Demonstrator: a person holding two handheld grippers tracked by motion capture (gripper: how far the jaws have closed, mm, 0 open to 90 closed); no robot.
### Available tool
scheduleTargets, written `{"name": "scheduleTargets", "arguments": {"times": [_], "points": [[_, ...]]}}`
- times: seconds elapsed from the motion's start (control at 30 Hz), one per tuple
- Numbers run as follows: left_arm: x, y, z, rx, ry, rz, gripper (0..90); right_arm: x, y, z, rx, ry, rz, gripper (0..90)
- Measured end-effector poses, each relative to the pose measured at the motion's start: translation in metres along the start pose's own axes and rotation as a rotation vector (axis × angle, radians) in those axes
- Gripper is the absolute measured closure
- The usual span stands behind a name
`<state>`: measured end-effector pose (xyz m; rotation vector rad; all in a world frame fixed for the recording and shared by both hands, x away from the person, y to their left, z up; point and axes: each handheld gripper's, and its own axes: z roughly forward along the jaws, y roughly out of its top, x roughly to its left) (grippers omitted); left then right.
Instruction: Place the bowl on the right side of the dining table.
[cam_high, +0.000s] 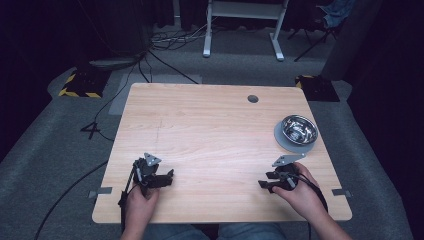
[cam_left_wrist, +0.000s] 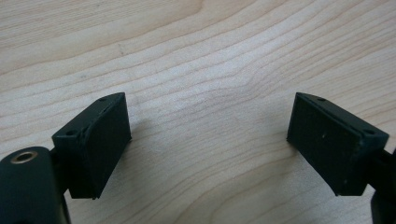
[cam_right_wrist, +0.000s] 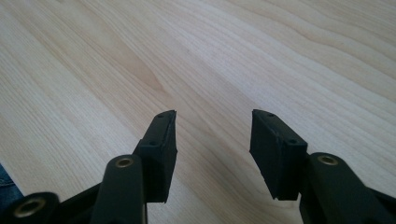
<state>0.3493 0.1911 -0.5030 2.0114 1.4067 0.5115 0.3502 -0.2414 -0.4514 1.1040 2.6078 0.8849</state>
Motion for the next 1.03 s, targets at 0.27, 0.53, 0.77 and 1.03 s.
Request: {"name": "scheduleTargets", "arguments": {"times": [0.27,0.53,0.77,1.03], "points": [[0.0,0.0,0.0,0.0,0.0,0.0,13.4,0.006,-0.015,0.011,-0.041,-0.012,-0.022,51.8],[0.0,0.0,0.0,0.0,0.0,0.0,13.4,0.013,-0.026,0.017,-0.107,-0.028,-0.04,52.4],[0.0,0.0,0.0,0.0,0.0,0.0,13.4,0.017,-0.038,0.027,-0.161,-0.034,-0.059,49.6],[0.0,0.0,0.0,0.0,-0.001,0.001,13.4,0.019,-0.044,0.034,-0.242,-0.051,-0.071,42.8]]}}
